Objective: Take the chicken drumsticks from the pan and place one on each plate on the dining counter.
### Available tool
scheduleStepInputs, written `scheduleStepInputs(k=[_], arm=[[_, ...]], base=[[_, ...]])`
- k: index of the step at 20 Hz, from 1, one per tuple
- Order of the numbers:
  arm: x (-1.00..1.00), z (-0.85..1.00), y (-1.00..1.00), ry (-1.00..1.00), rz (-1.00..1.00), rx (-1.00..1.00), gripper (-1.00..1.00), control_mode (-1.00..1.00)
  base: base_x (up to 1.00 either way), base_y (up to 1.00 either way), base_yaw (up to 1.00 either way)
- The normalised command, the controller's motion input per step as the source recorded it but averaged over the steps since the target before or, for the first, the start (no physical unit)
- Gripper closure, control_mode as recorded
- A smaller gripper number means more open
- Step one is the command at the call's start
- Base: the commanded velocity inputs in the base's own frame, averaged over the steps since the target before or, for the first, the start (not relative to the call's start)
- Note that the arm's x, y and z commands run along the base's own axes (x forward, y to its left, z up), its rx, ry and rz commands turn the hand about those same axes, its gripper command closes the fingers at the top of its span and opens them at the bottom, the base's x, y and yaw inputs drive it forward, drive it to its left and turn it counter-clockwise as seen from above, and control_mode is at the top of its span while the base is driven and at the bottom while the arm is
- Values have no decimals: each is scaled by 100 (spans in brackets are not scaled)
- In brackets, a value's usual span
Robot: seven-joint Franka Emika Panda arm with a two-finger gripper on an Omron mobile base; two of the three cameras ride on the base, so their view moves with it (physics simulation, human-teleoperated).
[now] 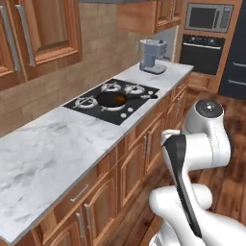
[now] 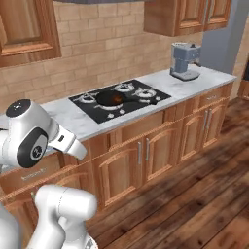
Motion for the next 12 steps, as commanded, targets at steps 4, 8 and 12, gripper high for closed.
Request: scheduleStepInputs(k=[4,8,12], arm=[[0,0,0,0,0,0,-100,100],[0,0,0,0,0,0,-100,100],[0,0,0,0,0,0,-100,100]], base=[[100,-46,6],[100,-42,21],[100,-44,34]])
